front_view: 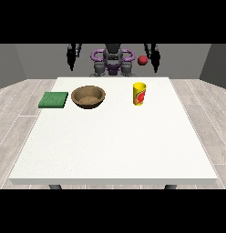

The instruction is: Pick the cup and pour the ball into the bowl, then pick the bowl and place it on the pad

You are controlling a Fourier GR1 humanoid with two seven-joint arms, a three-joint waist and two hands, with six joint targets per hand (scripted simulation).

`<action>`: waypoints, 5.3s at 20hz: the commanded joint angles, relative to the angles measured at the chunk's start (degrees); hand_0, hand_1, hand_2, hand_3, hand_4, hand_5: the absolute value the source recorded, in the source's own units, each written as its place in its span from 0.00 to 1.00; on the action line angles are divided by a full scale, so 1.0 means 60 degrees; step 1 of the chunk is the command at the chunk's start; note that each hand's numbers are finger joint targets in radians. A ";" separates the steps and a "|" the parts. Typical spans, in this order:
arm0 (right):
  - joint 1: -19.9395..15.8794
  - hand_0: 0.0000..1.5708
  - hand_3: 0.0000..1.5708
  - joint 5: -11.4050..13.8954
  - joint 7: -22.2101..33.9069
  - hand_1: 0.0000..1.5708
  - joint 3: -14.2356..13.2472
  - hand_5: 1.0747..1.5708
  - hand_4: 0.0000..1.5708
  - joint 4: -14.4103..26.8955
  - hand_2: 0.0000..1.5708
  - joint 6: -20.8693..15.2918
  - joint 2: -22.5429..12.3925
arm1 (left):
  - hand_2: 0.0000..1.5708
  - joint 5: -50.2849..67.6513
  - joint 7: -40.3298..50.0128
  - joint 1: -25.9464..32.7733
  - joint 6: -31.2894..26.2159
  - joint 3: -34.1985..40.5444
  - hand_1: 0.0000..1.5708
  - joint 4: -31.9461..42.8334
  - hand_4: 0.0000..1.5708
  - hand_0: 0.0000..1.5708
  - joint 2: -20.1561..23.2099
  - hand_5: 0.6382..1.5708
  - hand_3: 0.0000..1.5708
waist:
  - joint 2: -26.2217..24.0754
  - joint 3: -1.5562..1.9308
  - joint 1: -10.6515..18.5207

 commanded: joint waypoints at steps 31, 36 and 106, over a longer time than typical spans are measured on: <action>-0.1790 0.00 0.00 -0.1006 -0.2498 0.00 -0.1395 0.98 0.00 0.1474 0.00 0.1044 -0.0415 | 0.00 0.0352 -0.1786 -0.2729 -0.0024 0.1087 0.00 0.0854 0.00 0.00 0.0647 0.66 0.00 | 0.1906 0.0041 -0.0569; -0.1981 0.00 0.00 -0.1508 -0.2226 0.00 -0.2093 0.98 0.00 0.2079 0.00 0.1716 -0.1272 | 0.00 0.0180 -0.3221 -0.2337 -0.0395 0.1132 0.00 0.2308 0.00 0.00 0.0698 0.65 0.00 | 0.1585 0.0038 -0.0603; -0.4210 0.00 0.09 -0.1416 -0.3751 0.00 -0.3524 0.92 0.00 0.9230 0.00 0.2855 -0.3572 | 1.00 -1.1725 0.4108 -0.7415 0.3822 -0.5488 0.33 0.6613 0.54 0.33 -0.0826 1.00 1.00 | -0.0645 0.0043 0.0127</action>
